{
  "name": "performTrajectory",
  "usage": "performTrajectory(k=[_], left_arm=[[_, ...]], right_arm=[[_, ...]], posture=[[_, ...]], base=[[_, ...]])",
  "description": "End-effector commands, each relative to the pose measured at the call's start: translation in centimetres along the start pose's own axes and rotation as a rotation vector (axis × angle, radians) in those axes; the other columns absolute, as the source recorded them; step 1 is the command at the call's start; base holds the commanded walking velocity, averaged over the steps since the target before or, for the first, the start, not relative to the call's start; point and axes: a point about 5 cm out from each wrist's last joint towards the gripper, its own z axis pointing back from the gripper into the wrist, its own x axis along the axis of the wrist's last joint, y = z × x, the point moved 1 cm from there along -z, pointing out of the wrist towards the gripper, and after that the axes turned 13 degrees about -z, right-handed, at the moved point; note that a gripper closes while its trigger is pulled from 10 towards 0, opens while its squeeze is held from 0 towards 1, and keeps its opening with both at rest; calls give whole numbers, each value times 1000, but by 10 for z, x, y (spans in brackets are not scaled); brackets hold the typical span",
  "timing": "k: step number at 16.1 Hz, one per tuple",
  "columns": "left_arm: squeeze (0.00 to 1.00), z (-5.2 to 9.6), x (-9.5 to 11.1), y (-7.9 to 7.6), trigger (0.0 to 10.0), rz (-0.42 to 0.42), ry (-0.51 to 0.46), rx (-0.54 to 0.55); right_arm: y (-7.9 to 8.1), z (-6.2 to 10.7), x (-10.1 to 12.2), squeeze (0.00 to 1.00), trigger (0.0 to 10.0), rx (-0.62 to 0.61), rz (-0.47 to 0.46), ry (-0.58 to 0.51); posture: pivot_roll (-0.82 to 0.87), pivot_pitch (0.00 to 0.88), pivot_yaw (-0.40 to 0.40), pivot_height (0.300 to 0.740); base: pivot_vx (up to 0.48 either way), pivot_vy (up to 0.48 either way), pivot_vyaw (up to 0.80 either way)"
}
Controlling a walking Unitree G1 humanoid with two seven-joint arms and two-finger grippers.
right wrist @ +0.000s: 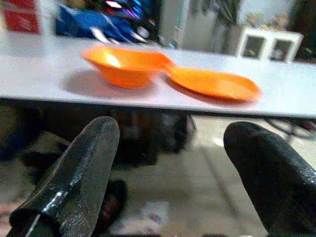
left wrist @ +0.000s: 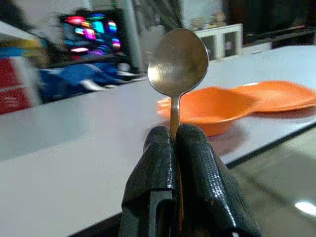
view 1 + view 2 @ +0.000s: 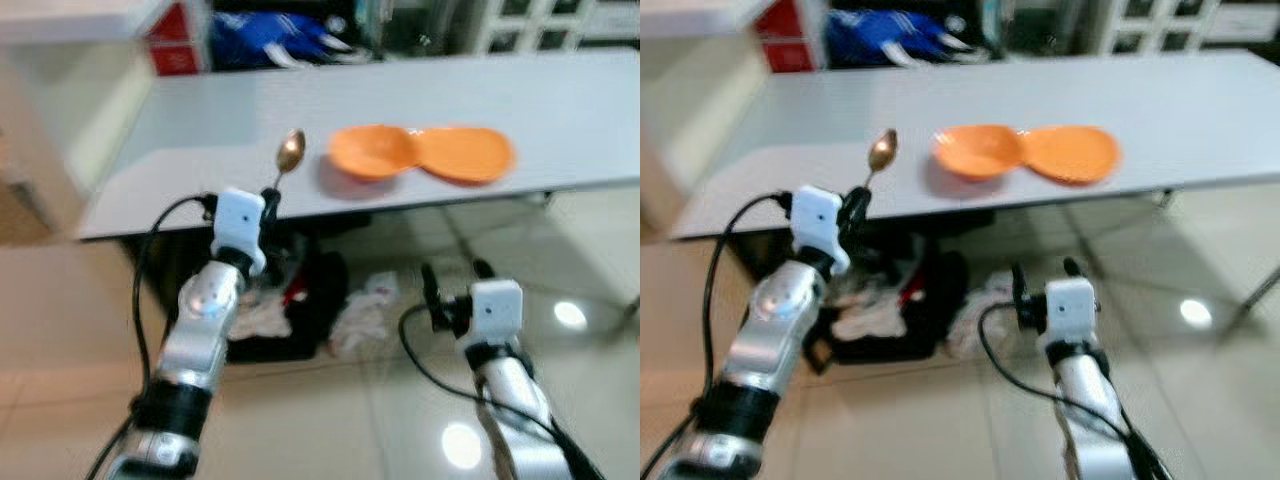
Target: Setting the table
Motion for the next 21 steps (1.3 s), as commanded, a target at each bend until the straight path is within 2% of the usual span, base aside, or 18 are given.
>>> performTrajectory(k=[1,7,9,21], left_arm=[[0,-3,3,8,0,-27,-6,23],[0,-2,1,8,0,-41,3,35],[0,-3,1,6,0,-52,2,27],[0,-4,1,3,0,-49,-4,14]], right_arm=[[5,-4,5,0,10000,17,0,-23],[6,-3,4,0,10000,16,5,-16],[6,-2,4,0,10000,16,9,-13],[7,-1,4,0,10000,13,3,-15]], posture=[[-59,0,55,731],[-62,0,57,731],[-61,0,57,731],[-65,0,60,731]], base=[[304,-368,0],[318,-356,0],[309,-364,656],[294,-377,0]])
